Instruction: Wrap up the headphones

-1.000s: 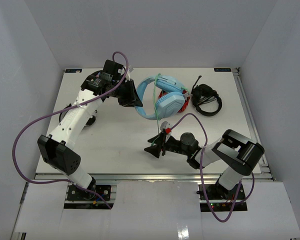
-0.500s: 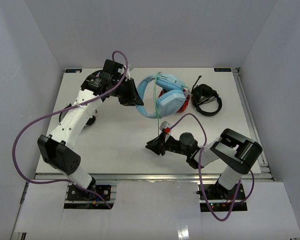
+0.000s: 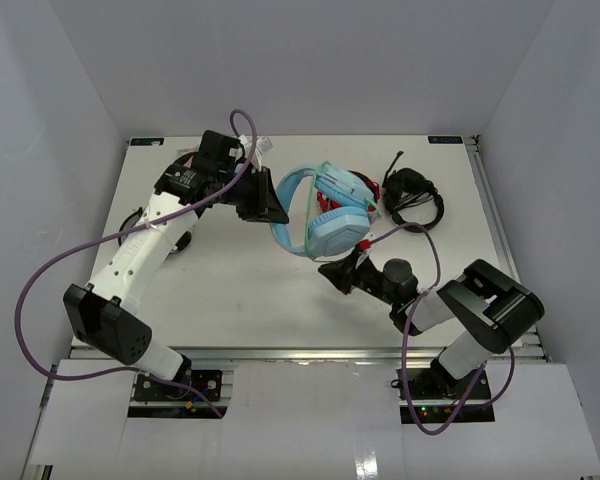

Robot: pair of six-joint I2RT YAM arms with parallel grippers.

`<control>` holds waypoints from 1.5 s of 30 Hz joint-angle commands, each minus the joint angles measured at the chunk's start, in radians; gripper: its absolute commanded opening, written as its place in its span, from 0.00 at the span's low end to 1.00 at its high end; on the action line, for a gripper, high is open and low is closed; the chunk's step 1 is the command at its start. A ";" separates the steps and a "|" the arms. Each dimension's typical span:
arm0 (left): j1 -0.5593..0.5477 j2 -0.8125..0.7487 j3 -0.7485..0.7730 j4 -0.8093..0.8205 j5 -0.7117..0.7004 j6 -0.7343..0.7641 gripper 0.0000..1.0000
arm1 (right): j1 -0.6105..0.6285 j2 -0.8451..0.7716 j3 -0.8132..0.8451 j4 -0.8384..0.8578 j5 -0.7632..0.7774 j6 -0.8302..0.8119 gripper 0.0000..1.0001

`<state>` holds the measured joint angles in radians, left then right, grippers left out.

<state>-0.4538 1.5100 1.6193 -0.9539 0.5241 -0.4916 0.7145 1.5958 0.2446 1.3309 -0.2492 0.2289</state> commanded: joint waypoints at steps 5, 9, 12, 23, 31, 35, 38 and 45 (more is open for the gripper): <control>0.000 -0.135 -0.190 0.098 0.275 0.214 0.00 | -0.181 -0.090 0.032 0.479 -0.140 0.118 0.08; 0.000 -0.153 -0.249 0.088 0.198 0.320 0.00 | -0.242 -0.125 0.052 0.421 -0.176 0.152 0.08; -0.003 -0.163 -0.293 0.101 0.102 0.394 0.00 | -0.269 -0.176 0.097 0.325 -0.227 0.162 0.08; -0.009 -0.168 -0.409 0.237 -0.058 0.653 0.00 | -0.285 -0.296 0.310 -0.338 -0.316 -0.077 0.08; -0.018 -0.127 -0.381 0.257 -0.175 0.692 0.00 | -0.285 -0.317 0.563 -0.839 -0.309 -0.222 0.08; -0.037 -0.094 -0.363 0.265 -0.314 0.714 0.00 | -0.285 -0.258 0.710 -1.113 -0.302 -0.283 0.08; -0.048 -0.080 -0.369 0.301 -0.383 0.718 0.00 | -0.285 -0.220 0.789 -1.225 -0.290 -0.291 0.08; -0.049 -0.001 -0.381 0.345 -0.501 0.724 0.00 | -0.285 -0.122 0.916 -1.364 -0.255 -0.282 0.08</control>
<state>-0.4989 1.4541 1.2419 -0.5635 0.1378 0.1925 0.4507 1.4329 1.0212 0.0341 -0.5574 -0.0409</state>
